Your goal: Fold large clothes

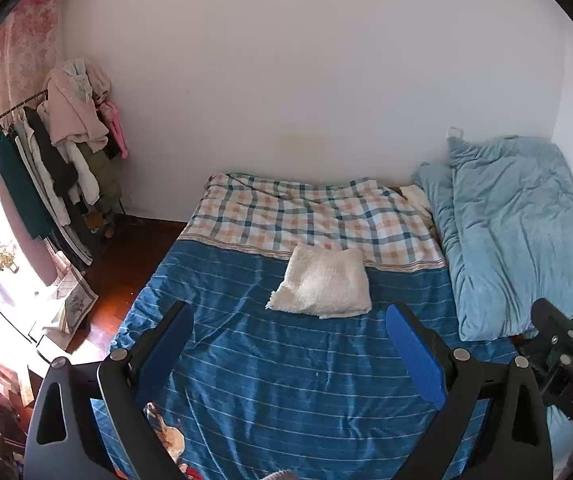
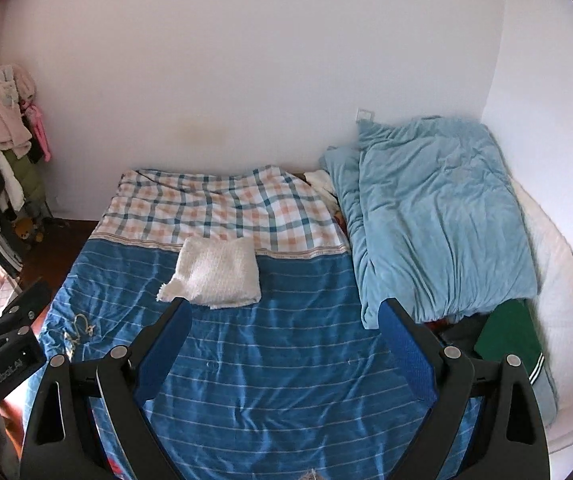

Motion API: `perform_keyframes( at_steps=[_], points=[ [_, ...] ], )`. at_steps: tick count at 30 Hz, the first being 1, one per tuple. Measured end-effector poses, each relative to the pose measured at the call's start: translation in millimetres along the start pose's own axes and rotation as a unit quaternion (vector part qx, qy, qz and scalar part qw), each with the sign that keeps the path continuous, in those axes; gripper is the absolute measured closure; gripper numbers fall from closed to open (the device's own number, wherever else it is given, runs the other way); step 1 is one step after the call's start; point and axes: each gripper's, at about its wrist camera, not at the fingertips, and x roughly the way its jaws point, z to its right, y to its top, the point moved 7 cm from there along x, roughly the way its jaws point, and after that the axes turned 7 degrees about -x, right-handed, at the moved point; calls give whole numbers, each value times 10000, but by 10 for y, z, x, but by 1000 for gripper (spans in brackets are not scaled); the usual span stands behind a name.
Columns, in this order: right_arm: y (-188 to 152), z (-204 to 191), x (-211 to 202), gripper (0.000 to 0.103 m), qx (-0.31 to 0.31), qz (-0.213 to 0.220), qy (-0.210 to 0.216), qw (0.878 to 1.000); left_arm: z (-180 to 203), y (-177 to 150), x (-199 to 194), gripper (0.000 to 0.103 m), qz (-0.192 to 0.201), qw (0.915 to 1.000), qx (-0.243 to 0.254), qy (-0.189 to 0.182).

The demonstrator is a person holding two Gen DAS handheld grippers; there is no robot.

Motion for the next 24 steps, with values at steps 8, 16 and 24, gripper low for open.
perform_keyframes(
  at_steps=[8,16,24],
  points=[
    [0,108,-198,7,14,155,-15,9999,19,-13,-209,4,211,9997,83,37],
    [-6,149,-279,5,62,227,23,9997,16,-3,-306,4,287,9995,86,60],
    [1,176,-292,4,52,239,109,9996,9,8,-362,3,285,9996,74,-6]
  ],
)
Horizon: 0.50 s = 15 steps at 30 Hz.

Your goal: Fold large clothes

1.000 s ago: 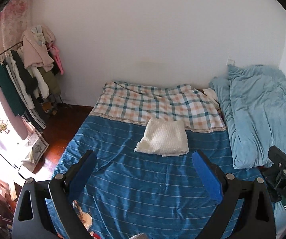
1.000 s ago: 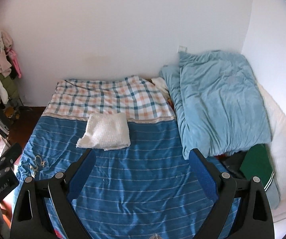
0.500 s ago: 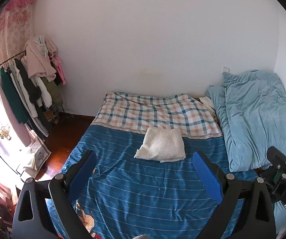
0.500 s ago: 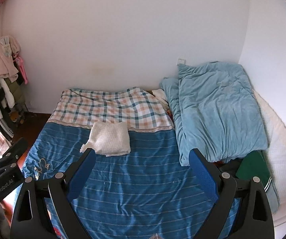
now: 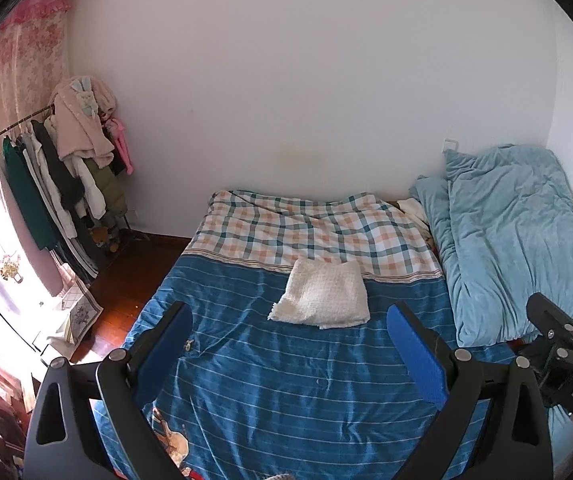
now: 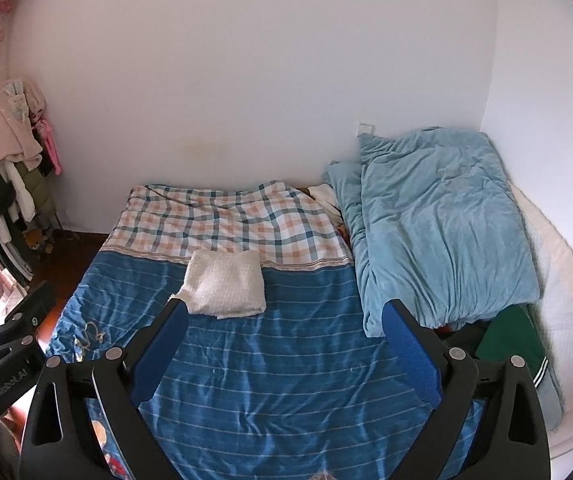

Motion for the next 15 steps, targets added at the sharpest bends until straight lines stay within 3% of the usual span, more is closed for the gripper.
perform_keyframes(
  at_steps=[15],
  points=[
    [-3,25,-19,3,-81,109,-30,9999,6,9,-46,2,28,10000,-34,23]
  ],
)
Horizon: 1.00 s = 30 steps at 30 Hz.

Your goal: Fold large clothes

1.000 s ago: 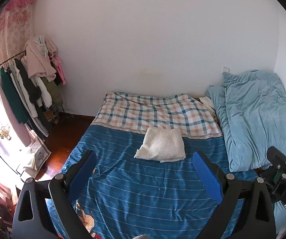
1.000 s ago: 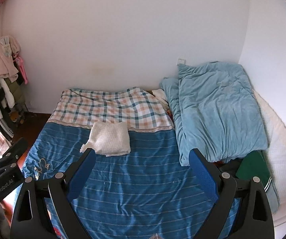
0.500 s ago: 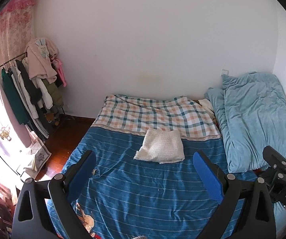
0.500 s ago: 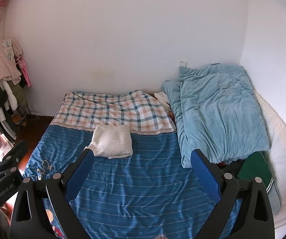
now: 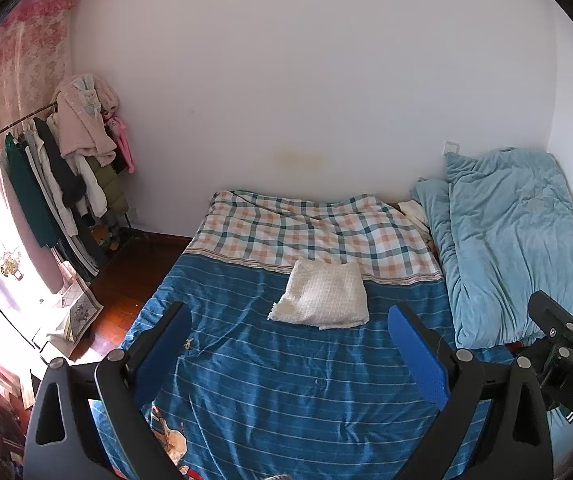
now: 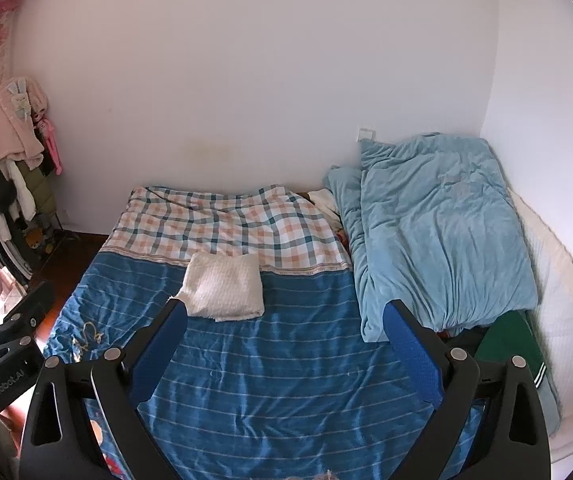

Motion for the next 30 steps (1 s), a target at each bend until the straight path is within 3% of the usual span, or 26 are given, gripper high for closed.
perform_keyframes(
  at_steps=[30],
  points=[
    [58,-8,10,2,-62,108,134,9998,55,56,-78,2,130,9999,-53,101]
  ],
)
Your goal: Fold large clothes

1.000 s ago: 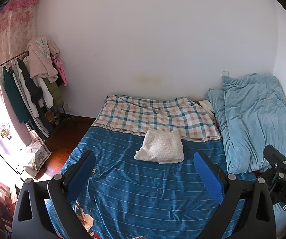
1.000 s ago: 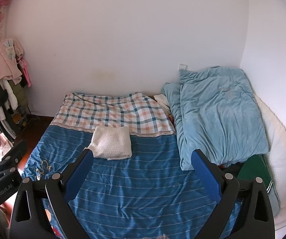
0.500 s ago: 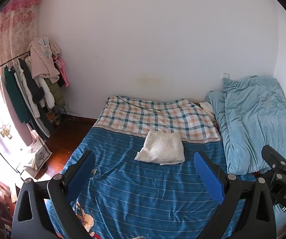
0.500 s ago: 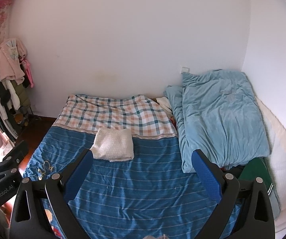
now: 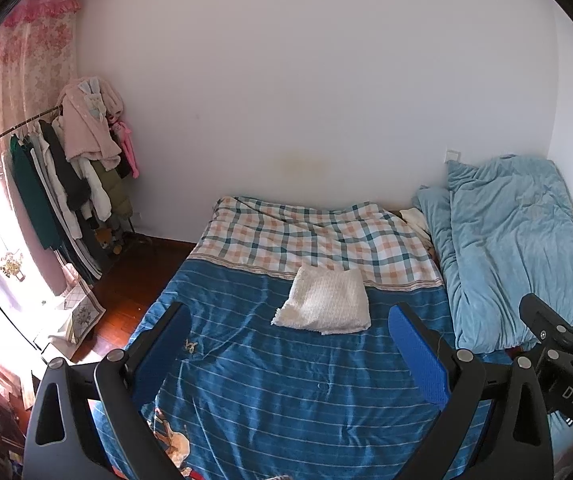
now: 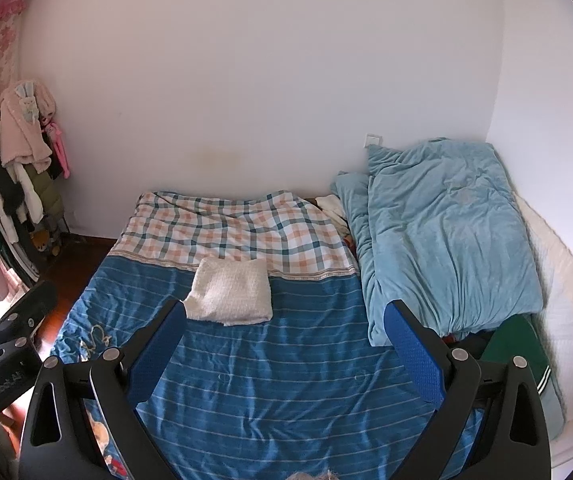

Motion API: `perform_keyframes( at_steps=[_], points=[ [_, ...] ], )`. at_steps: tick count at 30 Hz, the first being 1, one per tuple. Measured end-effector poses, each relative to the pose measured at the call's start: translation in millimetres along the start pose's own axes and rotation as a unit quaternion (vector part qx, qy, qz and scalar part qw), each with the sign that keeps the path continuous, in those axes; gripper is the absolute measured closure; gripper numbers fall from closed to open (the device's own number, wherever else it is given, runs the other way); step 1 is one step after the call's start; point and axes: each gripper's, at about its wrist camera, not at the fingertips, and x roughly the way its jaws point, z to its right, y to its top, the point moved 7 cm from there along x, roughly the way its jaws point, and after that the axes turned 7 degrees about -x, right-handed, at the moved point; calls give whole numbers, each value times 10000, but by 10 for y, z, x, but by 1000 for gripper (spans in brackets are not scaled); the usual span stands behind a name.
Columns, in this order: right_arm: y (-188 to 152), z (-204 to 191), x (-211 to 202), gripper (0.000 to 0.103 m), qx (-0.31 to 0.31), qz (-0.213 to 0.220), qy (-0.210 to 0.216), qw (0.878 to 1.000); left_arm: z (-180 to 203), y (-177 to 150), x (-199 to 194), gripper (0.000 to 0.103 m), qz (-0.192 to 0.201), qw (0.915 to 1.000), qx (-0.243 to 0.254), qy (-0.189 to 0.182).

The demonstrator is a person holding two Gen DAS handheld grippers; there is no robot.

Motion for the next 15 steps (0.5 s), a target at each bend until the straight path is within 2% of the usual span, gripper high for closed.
perform_keyframes(
  at_steps=[15],
  points=[
    [-24,-13,-14,2,9,7,1,10000,-18,-13,-8,2,-7,10000,-7,-3]
  ],
)
